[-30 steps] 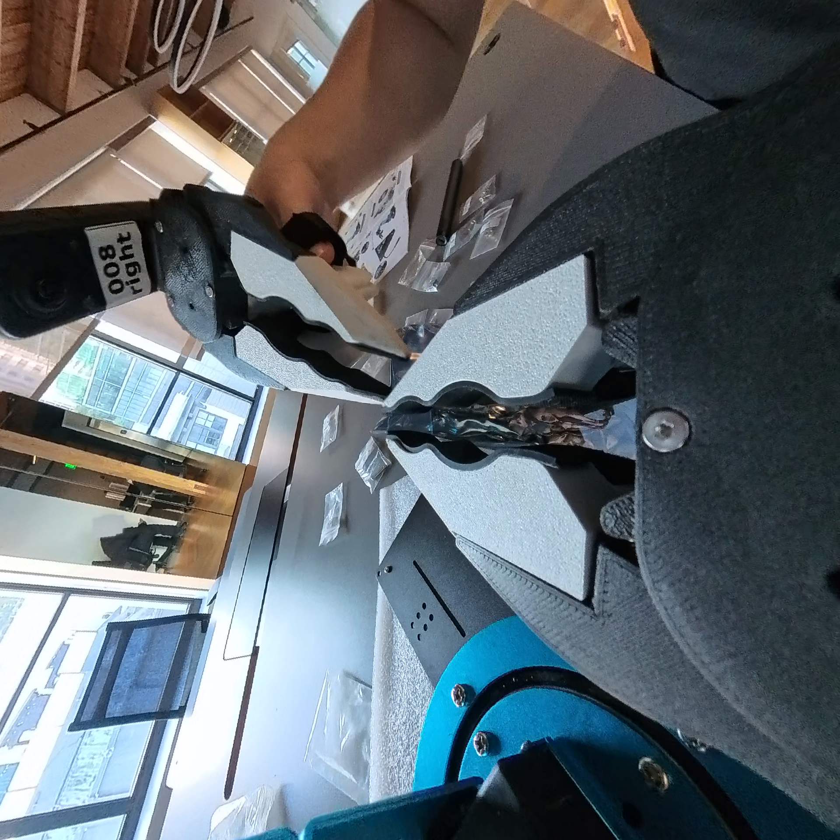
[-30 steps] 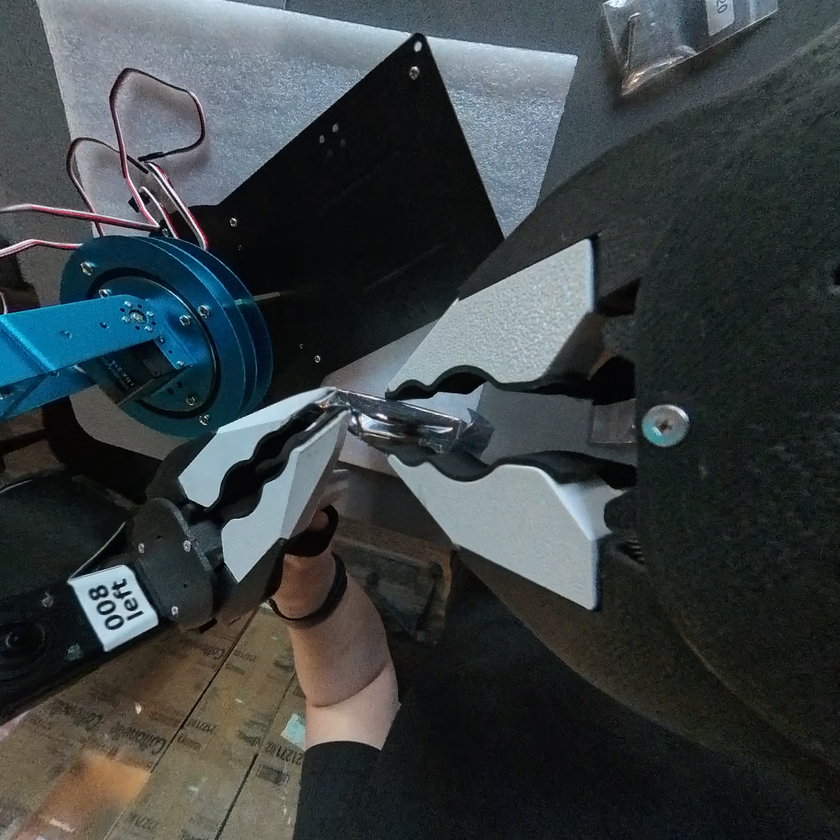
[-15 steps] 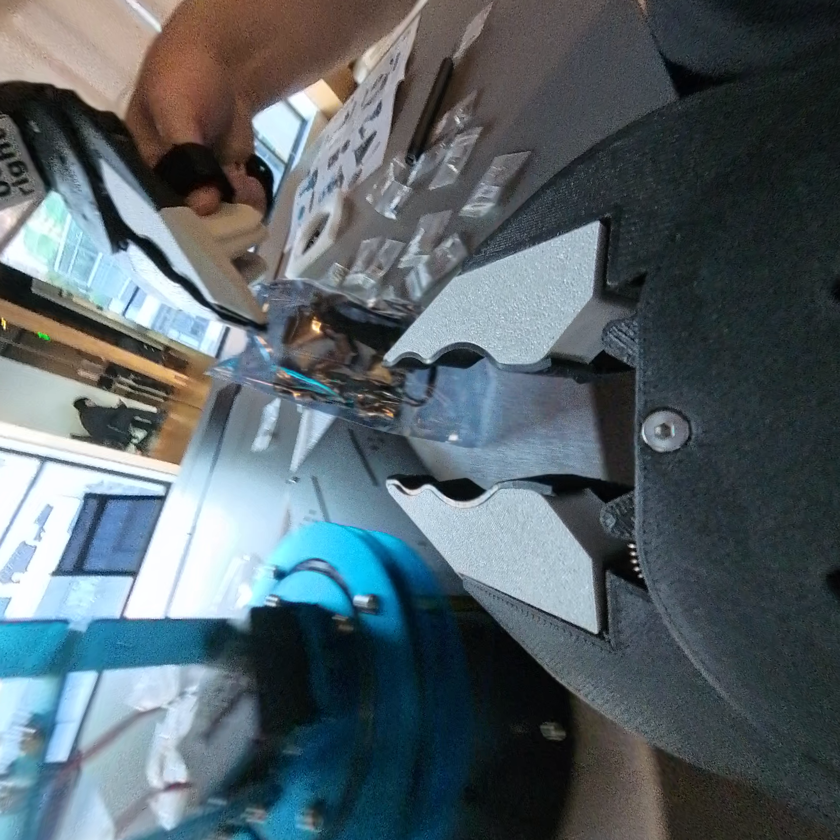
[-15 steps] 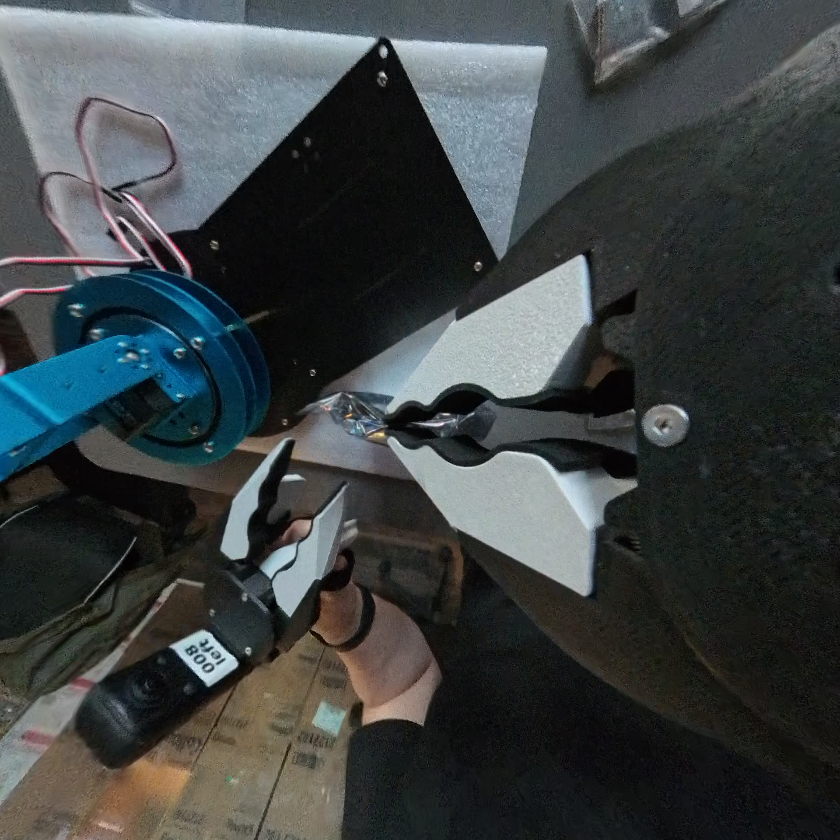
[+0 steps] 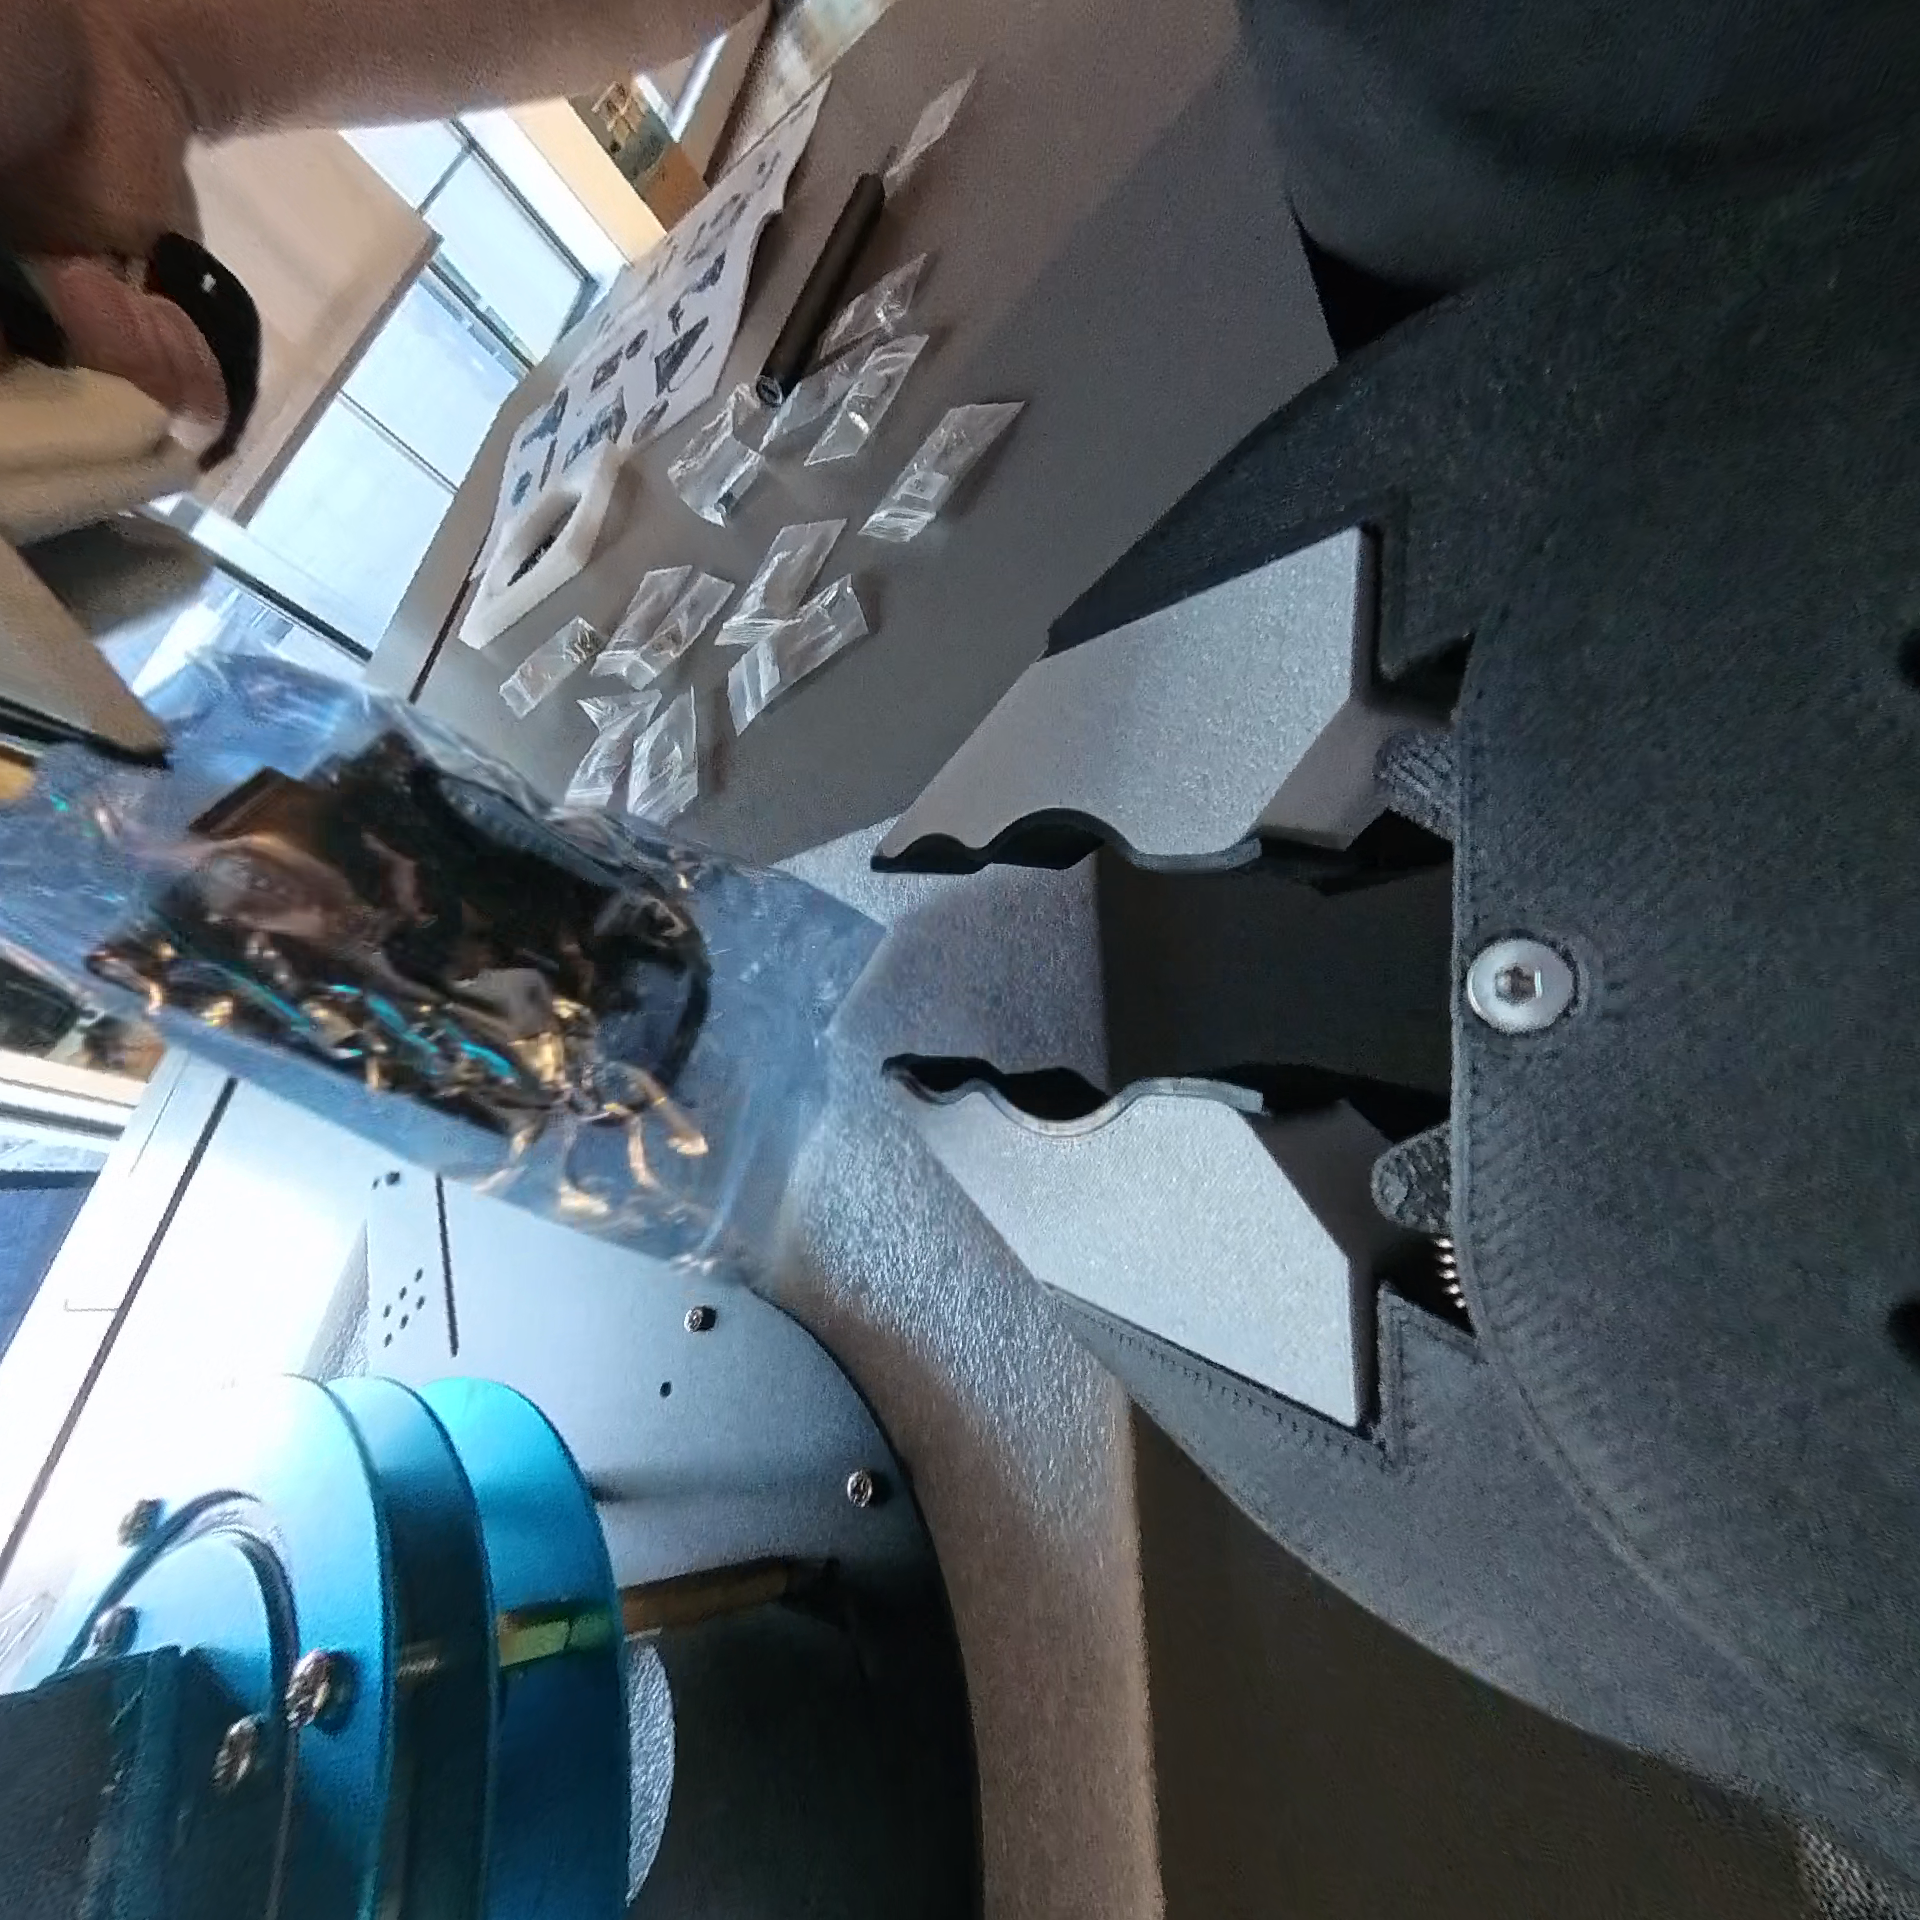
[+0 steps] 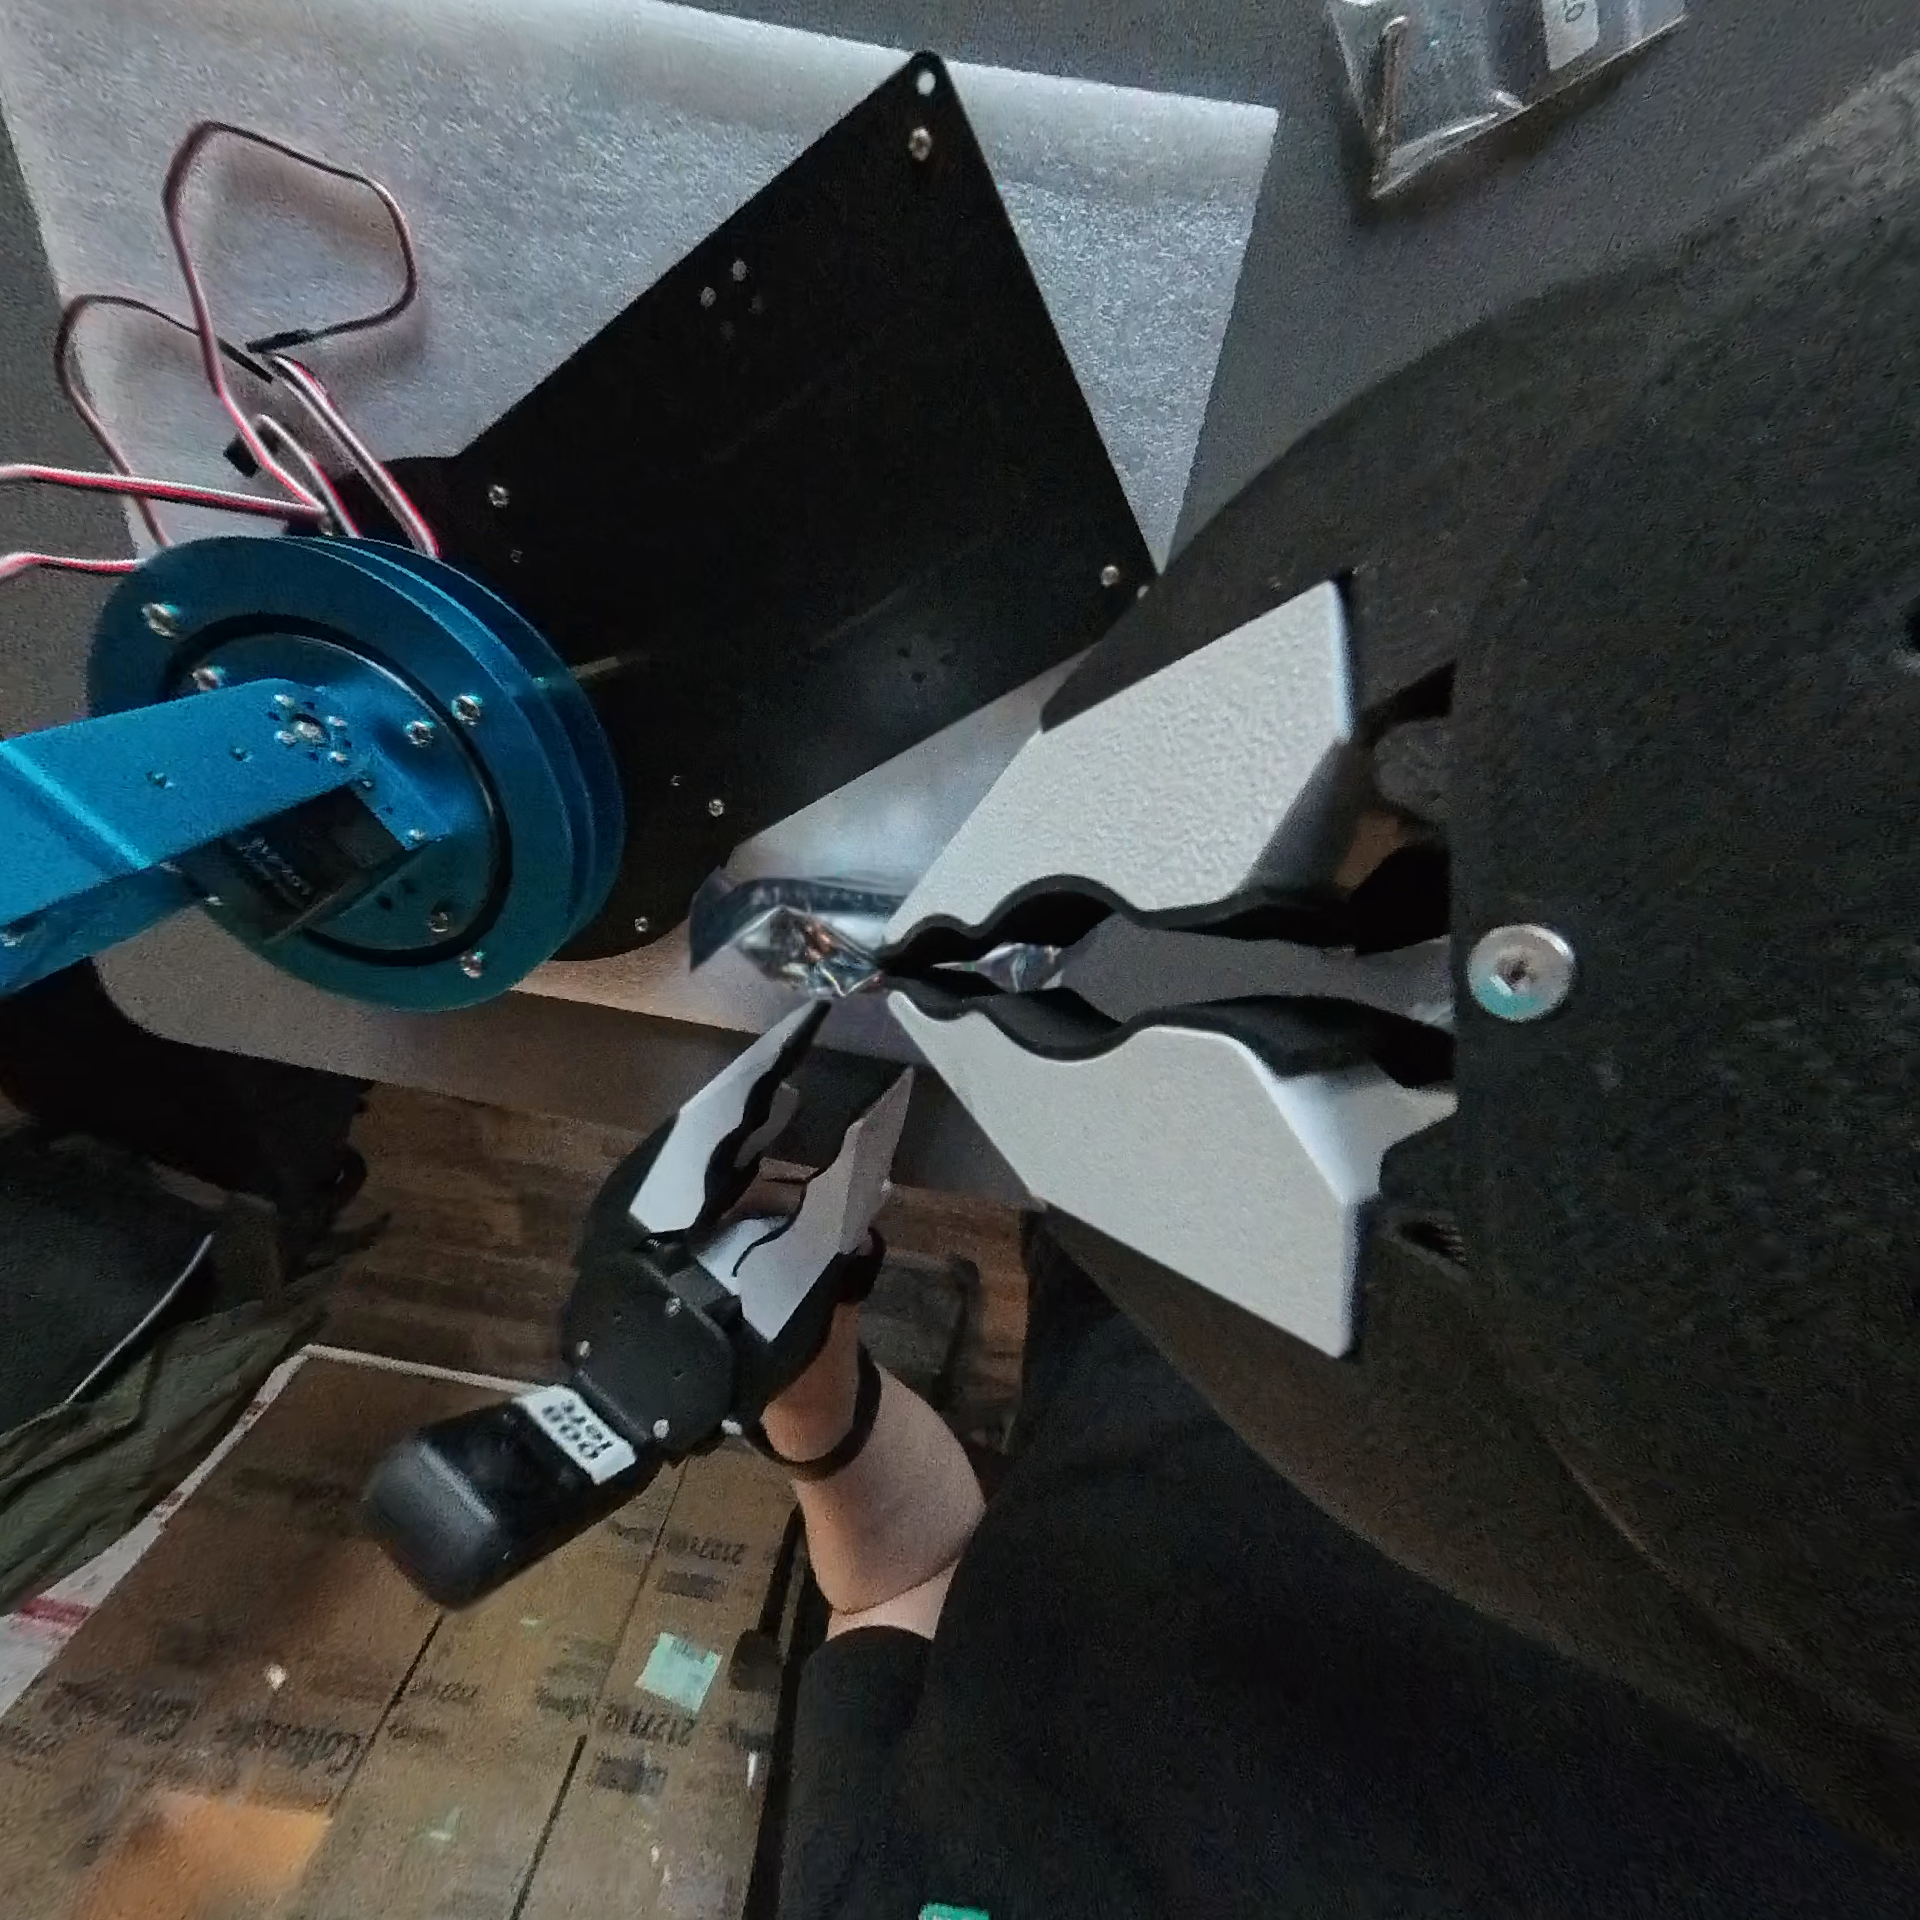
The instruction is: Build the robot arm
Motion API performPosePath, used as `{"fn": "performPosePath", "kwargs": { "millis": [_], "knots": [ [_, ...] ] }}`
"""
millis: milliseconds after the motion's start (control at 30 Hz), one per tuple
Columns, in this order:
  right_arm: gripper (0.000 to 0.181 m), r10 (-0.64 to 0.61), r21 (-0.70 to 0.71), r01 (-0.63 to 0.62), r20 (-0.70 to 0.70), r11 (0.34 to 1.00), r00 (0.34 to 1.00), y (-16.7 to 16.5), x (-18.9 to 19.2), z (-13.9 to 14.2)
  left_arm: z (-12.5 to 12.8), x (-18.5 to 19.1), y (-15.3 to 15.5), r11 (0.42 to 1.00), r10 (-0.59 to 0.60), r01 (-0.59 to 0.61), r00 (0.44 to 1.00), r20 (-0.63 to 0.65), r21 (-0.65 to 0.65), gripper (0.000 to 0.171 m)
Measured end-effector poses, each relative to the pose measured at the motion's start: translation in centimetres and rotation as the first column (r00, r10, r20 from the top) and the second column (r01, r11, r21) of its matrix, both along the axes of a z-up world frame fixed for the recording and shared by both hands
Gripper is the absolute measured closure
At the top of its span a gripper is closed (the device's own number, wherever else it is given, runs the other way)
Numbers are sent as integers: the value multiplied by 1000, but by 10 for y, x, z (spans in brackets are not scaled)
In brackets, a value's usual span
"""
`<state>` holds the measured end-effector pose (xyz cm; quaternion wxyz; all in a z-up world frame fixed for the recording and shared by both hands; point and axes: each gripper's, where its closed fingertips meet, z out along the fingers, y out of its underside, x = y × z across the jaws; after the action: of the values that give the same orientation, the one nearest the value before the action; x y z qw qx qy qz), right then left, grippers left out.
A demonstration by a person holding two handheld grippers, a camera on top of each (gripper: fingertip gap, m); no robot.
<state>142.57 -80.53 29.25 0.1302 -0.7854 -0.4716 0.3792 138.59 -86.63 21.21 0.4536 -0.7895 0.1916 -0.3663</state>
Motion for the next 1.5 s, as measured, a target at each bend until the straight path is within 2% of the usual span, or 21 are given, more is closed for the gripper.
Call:
{"fn": "performPosePath", "kwargs": {
  "millis": [67, 133, 200, 233, 300, 367, 400, 467, 567, 633, 733, 800, 867, 933, 1033, 1133, 1300, 1333, 1400, 1433, 1500],
  "knots": [
    [181, -45, 53, 48, -70, 997, 997, 9, -3, 16, -1, 0, 0, 1000, 9, -9, 1000, 4, 3, 140],
    [181, -15, -23, 16, 23, 1000, 1000, 1, 2, -5, 0, 1, -1, 1000, 6, -6, 1000, 26, -13, 141],
    [181, -41, 26, 42, -51, 999, 998, 7, -1, 14, 0, 2, -1, 1000, 2, 0, 999, 40, -31, 143],
    [181, -53, 48, 56, -61, 997, 997, 11, -1, 15, 0, 1, 0, 999, 10, -8, 999, 49, -39, 146],
    [181, -6, -40, 8, 48, 999, 999, -2, 6, -7, 1, 2, 1, 998, 8, -3, 997, 77, -56, 145],
    [181, -26, 38, 27, -29, 999, 999, 3, 2, 13, 1, 1, 3, 998, 12, -6, 995, 95, -66, 146],
    [181, -32, 36, 33, -31, 999, 999, 4, 4, 13, 2, 1, 4, 997, 16, -8, 994, 112, -73, 145],
    [181, -7, -55, 8, 28, 998, 1000, -5, 10, -1, 3, -1, 5, 996, 23, -12, 991, 133, -86, 146],
    [181, -37, -60, 32, -76, 998, 996, -3, 13, 17, 5, -5, 8, 995, 27, -10, 985, 173, -103, 145],
    [181, -36, -181, 23, -68, 983, 997, -13, 21, 9, 8, -5, 8, 992, 21, 6, 974, 223, -123, 143],
    [181, -60, -135, 54, -37, 989, 998, -8, 29, -1, 8, -4, 7, 989, 6, 34, 965, 261, -147, 143],
    [181, -84, -177, 73, -57, 982, 995, -5, 32, -6, 7, -2, 9, 984, 16, 34, 960, 280, -172, 148],
    [181, -96, -185, 82, -67, 979, 993, -1, 36, -7, 5, 0, 13, 981, 30, 24, 961, 274, -193, 152],
    [179, -92, -176, 79, -63, 981, 994, 0, 36, -8, 1, 4, 14, 983, 20, 20, 977, 211, -182, 153],
    [169, -73, -152, 71, -7, 986, 997, 0, 36, -13, -1, 12, 13, 987, 7, 15, 991, 137, -158, 146],
    [172, -49, -144, 52, 23, 988, 999, -4, 33, -13, -3, 14, 14, 989, 15, 0, 995, 100, -148, 147],
    [180, -28, -167, 33, 33, 985, 999, -7, 26, -9, -2, 14, 13, 991, 16, -2, 995, 101, -133, 146],
    [180, -22, -188, 26, 27, 982, 999, -11, 24, -2, -1, 14, 13, 991, 19, -3, 993, 118, -132, 145],
    [181, -5, -115, 7, 20, 993, 1000, -10, 22, 15, 3, 13, 12, 991, 25, -3, 987, 161, -134, 138],
    [181, -19, -62, 22, 50, 998, 999, -3, 22, 12, 4, 11, 11, 991, 33, -8, 983, 179, -137, 139],
    [181, 48, -128, -28, 156, 991, 987, -11, 27, 0, 5, 10, 10, 991, 36, -8, 978, 207, -135, 139]
  ]
}}
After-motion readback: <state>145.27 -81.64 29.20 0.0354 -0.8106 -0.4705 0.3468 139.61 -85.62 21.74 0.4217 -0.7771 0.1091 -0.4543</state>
